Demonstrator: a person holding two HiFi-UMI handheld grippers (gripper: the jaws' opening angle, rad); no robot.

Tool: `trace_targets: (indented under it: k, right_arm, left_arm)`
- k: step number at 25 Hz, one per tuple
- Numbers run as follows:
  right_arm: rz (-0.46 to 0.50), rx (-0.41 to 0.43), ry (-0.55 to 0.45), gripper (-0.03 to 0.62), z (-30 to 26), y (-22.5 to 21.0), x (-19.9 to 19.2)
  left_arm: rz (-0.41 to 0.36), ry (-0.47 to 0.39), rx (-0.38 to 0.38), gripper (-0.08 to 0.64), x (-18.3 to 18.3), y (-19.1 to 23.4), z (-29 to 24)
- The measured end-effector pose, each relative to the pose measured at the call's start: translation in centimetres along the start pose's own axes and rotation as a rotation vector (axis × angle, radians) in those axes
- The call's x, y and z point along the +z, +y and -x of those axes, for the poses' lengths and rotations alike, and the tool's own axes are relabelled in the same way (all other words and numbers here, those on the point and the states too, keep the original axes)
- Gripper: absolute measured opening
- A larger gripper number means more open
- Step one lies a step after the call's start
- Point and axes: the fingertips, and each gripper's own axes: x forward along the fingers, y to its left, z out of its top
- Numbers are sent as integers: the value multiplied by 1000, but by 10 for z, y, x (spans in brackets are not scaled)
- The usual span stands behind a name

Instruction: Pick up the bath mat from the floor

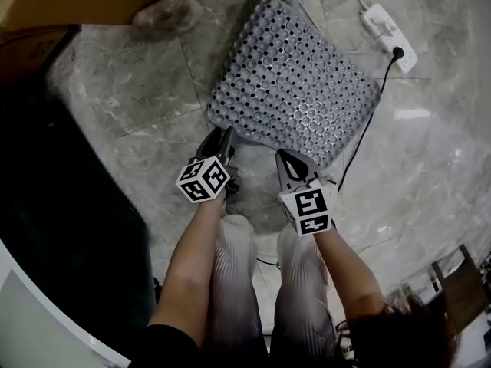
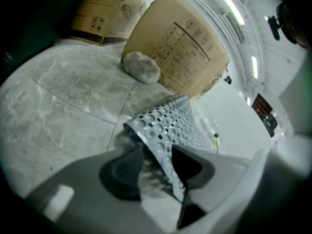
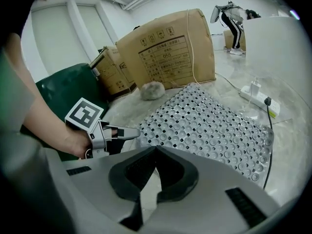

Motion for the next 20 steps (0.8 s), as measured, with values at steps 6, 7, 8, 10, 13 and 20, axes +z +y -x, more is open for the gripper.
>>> trace_targets:
  k: [6,7,8,10,13,20]
  right_arm:
    - [19,-23,7,-2,-12,-18,-4]
    - [16,-25,6,-2,-14,-19,-4]
    - [15,-25,5,-2,-15,-20,-4]
    - [14,-23,3,-2,-17,-21,-4]
    - [24,-17,8,-2,-19,-23,-8]
    - [37,-15,36,-2,-16,-28,-14]
  left_arm:
    - [56,-41,-31,201,2,2,-16]
    - [70,-47,-33,201,3,3,-17]
    - [81,-54,-37,201,4,3,-19]
    - [88,-62,-57,201,6,1,-23]
    - [86,-65,-99,201,6,-6,-31]
    - [167,-48,-175,181,6,-23,-45]
